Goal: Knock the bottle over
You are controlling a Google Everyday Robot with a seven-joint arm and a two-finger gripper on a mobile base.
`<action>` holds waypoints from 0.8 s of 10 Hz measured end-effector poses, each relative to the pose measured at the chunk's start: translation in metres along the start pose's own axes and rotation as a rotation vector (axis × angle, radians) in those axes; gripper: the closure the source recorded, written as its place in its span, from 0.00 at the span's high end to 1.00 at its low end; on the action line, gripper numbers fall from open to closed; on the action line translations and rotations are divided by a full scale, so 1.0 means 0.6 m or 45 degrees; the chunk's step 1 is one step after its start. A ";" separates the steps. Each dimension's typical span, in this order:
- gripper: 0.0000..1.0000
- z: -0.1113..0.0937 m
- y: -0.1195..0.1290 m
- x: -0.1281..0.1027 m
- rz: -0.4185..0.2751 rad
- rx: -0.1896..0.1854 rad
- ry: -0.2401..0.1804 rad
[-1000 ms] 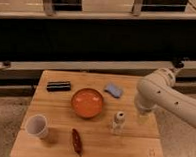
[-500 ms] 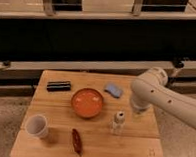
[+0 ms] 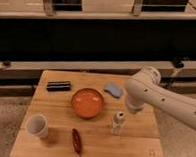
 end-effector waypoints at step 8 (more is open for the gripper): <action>0.00 0.009 0.007 -0.065 -0.093 -0.060 -0.054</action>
